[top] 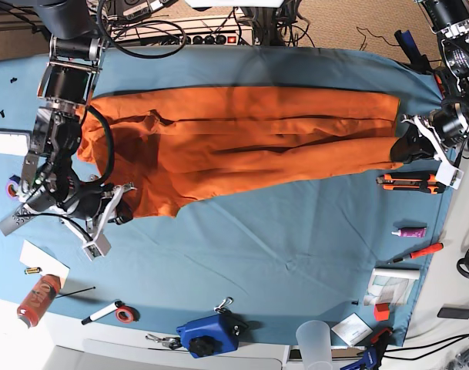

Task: Layout the t-shirt on the table in an organized manner, then fold the t-shirt properly

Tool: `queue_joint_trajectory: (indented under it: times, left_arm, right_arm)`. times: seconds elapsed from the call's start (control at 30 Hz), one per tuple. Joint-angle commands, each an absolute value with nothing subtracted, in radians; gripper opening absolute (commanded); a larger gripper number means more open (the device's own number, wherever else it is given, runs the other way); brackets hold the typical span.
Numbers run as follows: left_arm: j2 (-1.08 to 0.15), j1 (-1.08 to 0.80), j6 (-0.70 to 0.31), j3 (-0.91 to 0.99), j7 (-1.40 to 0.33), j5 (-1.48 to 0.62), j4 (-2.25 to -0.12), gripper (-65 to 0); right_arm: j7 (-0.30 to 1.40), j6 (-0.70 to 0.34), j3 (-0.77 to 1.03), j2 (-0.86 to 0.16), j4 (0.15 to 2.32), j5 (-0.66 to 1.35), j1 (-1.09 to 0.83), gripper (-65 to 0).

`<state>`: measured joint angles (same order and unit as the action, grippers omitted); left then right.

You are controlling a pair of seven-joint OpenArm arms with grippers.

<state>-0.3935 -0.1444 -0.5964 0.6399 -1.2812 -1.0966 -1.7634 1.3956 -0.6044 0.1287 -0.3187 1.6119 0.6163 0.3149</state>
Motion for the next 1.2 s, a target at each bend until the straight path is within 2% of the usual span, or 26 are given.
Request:
queue_joint_trajectory:
  times: [0.0, 0.13, 0.33, 0.63, 0.93, 1.17]
  left_arm:
    - [-0.413, -0.136, -0.6, 0.646, -1.26, -1.119, -1.78, -65.0]
    - [-0.413, -0.146, -0.599, 0.646, -1.277, -1.122, -1.78, -65.0]
    - [-0.413, -0.172, -0.6, 0.646, -1.285, -1.165, -1.78, -65.0]
    - [-0.413, -0.172, -0.599, 0.646, -1.291, -1.168, -1.78, -65.0]
    - [-0.413, -0.203, -0.6, 0.646, -1.316, -1.167, -1.78, -65.0]
    - [-0.41, -0.202, -0.604, 0.644, -1.301, -1.155, -1.777, -65.0]
  right_arm:
    - [1.374, -0.601, 0.135, -0.342, 1.649, 0.632, 0.336, -65.0]
    - [1.373, -0.602, 0.194, -0.353, 1.729, 0.666, 0.278, -65.0]
    - [1.386, -0.641, 0.4, -0.352, 1.823, 0.801, 0.14, -65.0]
    - [1.396, -0.698, 0.633, -0.352, 1.836, 0.952, -0.022, -65.0]
    - [1.396, -0.698, 0.65, -0.35, 1.836, 0.939, -0.154, -65.0]
    - [1.304, -0.698, 0.649, -0.297, 1.836, 0.743, -0.237, -65.0]
